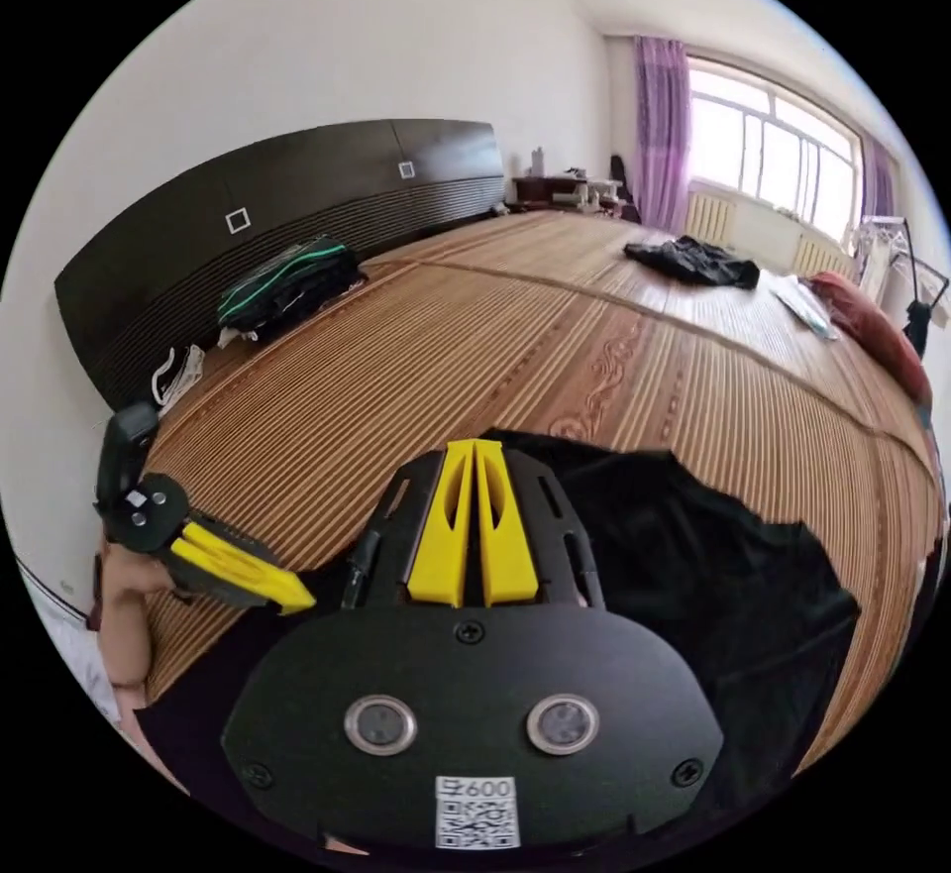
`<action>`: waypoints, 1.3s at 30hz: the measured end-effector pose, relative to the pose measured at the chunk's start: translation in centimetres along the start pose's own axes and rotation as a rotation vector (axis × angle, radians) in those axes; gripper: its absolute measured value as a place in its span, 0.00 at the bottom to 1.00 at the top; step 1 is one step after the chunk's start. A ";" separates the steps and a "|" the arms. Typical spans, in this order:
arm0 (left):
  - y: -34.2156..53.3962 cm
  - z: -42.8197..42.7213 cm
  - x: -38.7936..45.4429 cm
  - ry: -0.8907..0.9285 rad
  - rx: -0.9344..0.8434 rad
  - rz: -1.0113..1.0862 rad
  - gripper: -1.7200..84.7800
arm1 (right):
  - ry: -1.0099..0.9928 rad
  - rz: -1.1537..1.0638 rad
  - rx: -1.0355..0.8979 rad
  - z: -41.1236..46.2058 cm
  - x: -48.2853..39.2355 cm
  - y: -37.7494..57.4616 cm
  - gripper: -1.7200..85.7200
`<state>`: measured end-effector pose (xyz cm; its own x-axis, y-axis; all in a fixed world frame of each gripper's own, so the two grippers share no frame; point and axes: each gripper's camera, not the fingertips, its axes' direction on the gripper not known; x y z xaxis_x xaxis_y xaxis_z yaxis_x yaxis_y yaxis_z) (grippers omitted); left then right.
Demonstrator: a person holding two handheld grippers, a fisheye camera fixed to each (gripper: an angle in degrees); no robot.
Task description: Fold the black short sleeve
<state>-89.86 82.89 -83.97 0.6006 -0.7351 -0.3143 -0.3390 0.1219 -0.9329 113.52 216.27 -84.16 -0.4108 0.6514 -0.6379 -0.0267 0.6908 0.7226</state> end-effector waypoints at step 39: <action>-0.7 2.0 -0.2 -0.023 0.002 0.019 0.02 | 0.011 0.150 -0.144 -8.0 -3.2 -0.4 0.03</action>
<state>-88.27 84.25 -83.62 0.6107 -0.7170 -0.3362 -0.3489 0.1375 -0.9270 107.55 211.39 -80.21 -0.4298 0.7397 -0.5178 -0.0938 0.5338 0.8404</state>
